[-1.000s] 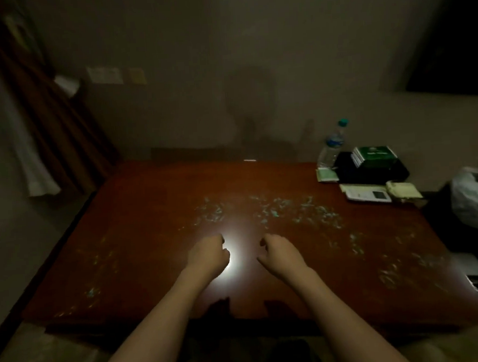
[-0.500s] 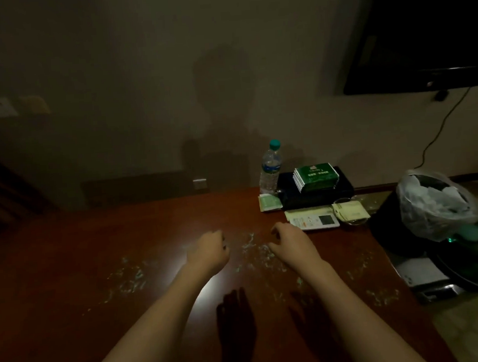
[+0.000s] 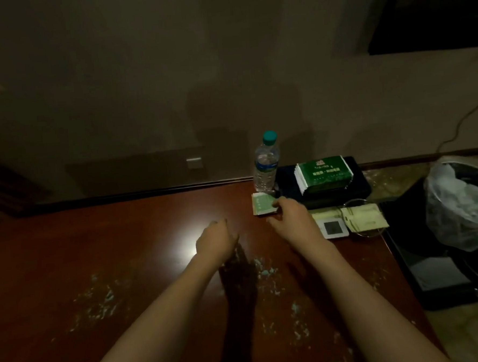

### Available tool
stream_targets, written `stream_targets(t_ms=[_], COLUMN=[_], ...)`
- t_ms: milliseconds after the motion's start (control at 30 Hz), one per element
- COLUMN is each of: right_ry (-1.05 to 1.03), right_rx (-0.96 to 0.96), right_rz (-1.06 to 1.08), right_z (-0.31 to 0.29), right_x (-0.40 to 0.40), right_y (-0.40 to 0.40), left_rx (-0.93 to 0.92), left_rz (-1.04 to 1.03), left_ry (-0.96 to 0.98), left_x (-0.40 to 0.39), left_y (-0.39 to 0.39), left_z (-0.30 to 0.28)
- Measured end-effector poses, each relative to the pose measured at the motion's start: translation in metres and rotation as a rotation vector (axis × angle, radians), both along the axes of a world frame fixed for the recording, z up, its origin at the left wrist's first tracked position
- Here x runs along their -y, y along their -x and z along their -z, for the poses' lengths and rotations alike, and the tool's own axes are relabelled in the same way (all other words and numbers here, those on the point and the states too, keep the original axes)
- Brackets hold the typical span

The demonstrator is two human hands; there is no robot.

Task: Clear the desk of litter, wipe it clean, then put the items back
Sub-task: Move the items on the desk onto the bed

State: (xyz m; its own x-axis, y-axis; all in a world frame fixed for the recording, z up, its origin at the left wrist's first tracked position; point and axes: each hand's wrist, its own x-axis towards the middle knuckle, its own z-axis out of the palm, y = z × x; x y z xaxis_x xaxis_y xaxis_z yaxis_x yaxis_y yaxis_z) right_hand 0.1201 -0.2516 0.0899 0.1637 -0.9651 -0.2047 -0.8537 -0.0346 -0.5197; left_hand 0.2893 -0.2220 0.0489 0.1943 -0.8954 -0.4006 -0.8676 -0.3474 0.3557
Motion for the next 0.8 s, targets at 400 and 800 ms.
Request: stream_targets(t_ms=[400, 800], right_ry=[-0.078, -0.069], right_rx=[0.333, 0.727], right_rz=[0.191, 0.316], right_z=[0.021, 0.089], right_x=[0.123, 0.148], right_y=[0.004, -0.03], left_rx=[-0.135, -0.151], left_rz=[-0.265, -0.349], left_ry=[-0.047, 0.03], left_x=[0.126, 0.144], left_y=[0.041, 0.071], left_z=[0.078, 0.117])
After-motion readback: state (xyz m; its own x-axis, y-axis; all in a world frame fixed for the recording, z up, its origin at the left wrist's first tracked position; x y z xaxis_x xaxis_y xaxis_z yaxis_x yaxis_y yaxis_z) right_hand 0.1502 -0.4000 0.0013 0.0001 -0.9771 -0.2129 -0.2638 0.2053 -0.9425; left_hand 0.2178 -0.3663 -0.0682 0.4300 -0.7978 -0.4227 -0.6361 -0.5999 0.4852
